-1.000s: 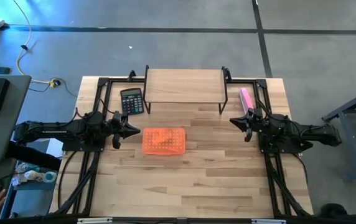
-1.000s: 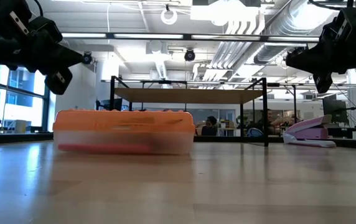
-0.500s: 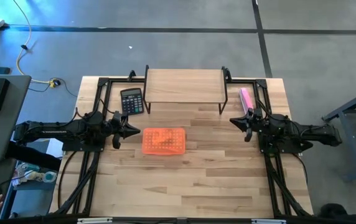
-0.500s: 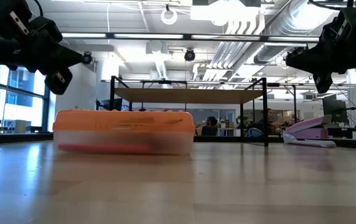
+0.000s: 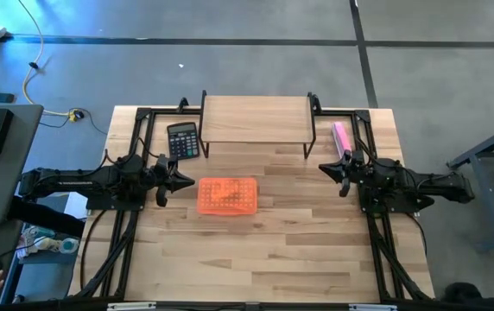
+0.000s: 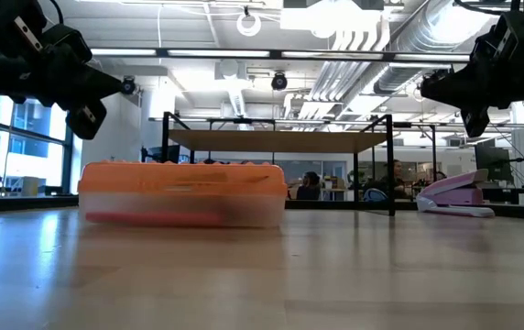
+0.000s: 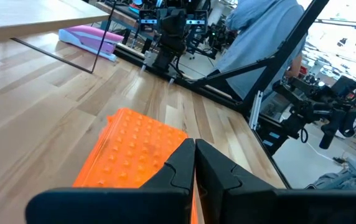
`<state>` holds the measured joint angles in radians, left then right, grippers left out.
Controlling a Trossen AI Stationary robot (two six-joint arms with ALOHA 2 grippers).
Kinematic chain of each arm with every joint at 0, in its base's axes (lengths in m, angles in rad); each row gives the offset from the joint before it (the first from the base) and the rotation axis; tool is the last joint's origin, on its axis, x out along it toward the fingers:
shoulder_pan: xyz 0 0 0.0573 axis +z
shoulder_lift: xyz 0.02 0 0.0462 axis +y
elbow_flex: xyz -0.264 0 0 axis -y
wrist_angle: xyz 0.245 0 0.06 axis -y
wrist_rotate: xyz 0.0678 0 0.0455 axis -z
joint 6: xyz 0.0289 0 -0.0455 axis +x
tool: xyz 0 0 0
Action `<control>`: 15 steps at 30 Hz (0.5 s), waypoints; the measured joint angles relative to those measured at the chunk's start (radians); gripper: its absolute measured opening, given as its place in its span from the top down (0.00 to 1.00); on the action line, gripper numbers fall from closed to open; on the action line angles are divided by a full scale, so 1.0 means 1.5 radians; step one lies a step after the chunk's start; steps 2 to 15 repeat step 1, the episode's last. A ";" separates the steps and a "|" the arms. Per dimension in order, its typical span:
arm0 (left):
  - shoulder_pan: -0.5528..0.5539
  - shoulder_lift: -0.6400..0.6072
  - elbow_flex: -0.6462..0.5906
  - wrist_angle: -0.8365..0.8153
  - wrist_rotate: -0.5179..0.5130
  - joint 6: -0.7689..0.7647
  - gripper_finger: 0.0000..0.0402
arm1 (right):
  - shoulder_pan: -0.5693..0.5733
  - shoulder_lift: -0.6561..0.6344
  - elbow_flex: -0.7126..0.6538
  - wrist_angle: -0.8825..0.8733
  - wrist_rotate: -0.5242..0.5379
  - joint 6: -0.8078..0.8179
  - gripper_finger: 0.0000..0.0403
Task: Pack school essentials
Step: Return to Home Position
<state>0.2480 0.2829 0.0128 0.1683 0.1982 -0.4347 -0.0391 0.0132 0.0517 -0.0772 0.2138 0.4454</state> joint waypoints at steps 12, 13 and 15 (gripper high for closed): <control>0.000 0.000 0.000 0.000 0.000 0.000 0.99 | 0.000 0.000 0.000 0.000 0.000 0.000 1.00; 0.000 0.000 0.000 0.000 0.000 0.000 0.99 | 0.000 0.000 0.000 0.000 0.000 0.000 1.00; 0.000 0.000 0.000 0.000 0.000 0.000 0.99 | 0.000 0.000 0.000 0.000 0.000 0.000 1.00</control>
